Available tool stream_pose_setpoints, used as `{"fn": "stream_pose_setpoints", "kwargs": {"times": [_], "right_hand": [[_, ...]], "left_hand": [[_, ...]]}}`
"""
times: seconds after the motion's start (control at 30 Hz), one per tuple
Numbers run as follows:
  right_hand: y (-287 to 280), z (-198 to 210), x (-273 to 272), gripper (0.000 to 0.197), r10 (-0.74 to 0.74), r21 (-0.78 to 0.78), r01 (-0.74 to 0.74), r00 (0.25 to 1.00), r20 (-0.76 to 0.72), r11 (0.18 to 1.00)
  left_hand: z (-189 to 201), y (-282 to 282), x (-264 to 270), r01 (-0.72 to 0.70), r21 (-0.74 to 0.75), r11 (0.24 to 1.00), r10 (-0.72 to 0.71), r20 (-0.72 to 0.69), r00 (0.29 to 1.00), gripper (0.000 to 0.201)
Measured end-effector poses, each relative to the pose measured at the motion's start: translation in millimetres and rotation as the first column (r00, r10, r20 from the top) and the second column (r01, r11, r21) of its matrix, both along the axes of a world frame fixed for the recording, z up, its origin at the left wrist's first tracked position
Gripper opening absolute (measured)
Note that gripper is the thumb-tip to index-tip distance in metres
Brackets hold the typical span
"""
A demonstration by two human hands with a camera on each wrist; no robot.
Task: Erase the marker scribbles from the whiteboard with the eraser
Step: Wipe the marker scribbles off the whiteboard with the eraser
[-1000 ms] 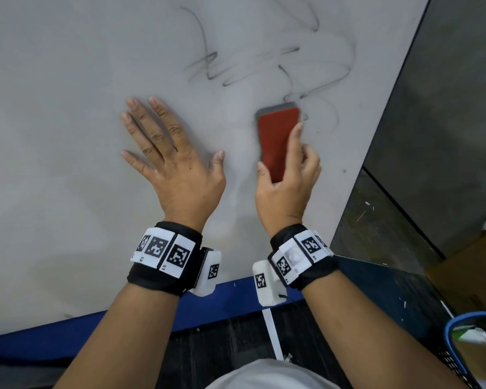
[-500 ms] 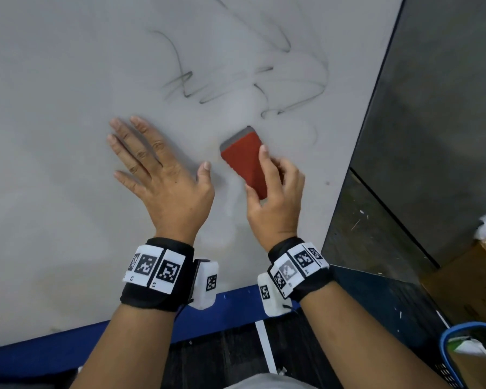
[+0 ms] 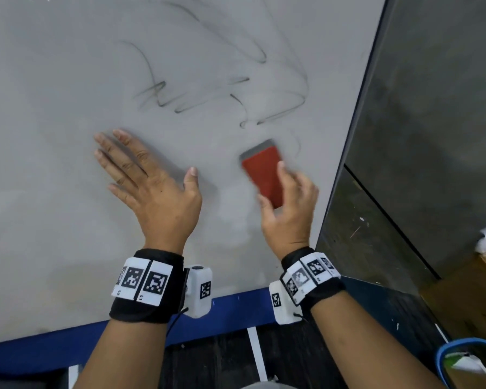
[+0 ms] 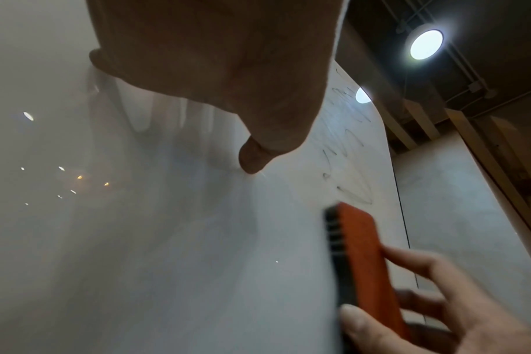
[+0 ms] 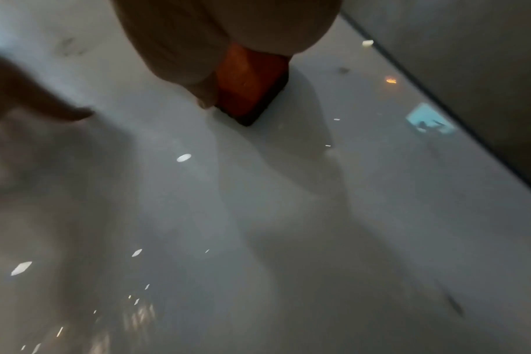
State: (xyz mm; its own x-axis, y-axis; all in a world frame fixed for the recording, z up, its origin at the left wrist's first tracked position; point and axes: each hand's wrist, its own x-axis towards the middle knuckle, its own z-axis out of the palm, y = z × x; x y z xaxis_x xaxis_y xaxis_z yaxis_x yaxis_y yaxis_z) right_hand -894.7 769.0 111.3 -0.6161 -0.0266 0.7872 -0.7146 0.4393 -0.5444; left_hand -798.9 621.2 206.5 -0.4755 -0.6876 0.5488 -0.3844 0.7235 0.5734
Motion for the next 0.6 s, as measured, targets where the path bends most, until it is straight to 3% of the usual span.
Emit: {"fn": "stream_pose_setpoints", "kwargs": {"times": [0.07, 0.13, 0.3, 0.47, 0.53, 0.6], "right_hand": [[8, -5, -6, 0.076, -0.03, -0.185, 0.05, 0.993, 0.112, 0.981], [7, -10, -2, 0.078, -0.031, -0.253, 0.077, 0.983, 0.183, 0.964], [22, -33, -11, 0.075, -0.058, -0.133, 0.075, 0.99, 0.125, 0.988], [27, -33, -12, 0.078, -0.108, -0.4, 0.294, 0.898, 0.426, 0.868], [12, -25, -4, 0.077, -0.087, -0.394, 0.269, 0.902, 0.422, 0.879], [-5, -20, 11, 0.076, -0.034, -0.3, 0.127, 0.954, 0.297, 0.945]], "left_hand": [[-1, 1, 0, -0.007, 0.001, 1.0, 0.007, 0.0, 1.0, 0.109], [-1, 2, -1, -0.013, 0.002, 1.0, 0.013, -0.002, 1.0, 0.109], [-4, 3, 0, -0.009, -0.016, 1.0, 0.009, 0.019, 1.0, 0.108], [-8, -1, 3, -0.006, -0.051, 0.999, 0.007, 0.035, 0.999, 0.108], [-7, 1, 1, -0.022, -0.056, 0.998, 0.024, 0.037, 0.999, 0.108], [-7, 3, 0, -0.019, -0.057, 0.998, 0.022, 0.038, 0.999, 0.107]]}}
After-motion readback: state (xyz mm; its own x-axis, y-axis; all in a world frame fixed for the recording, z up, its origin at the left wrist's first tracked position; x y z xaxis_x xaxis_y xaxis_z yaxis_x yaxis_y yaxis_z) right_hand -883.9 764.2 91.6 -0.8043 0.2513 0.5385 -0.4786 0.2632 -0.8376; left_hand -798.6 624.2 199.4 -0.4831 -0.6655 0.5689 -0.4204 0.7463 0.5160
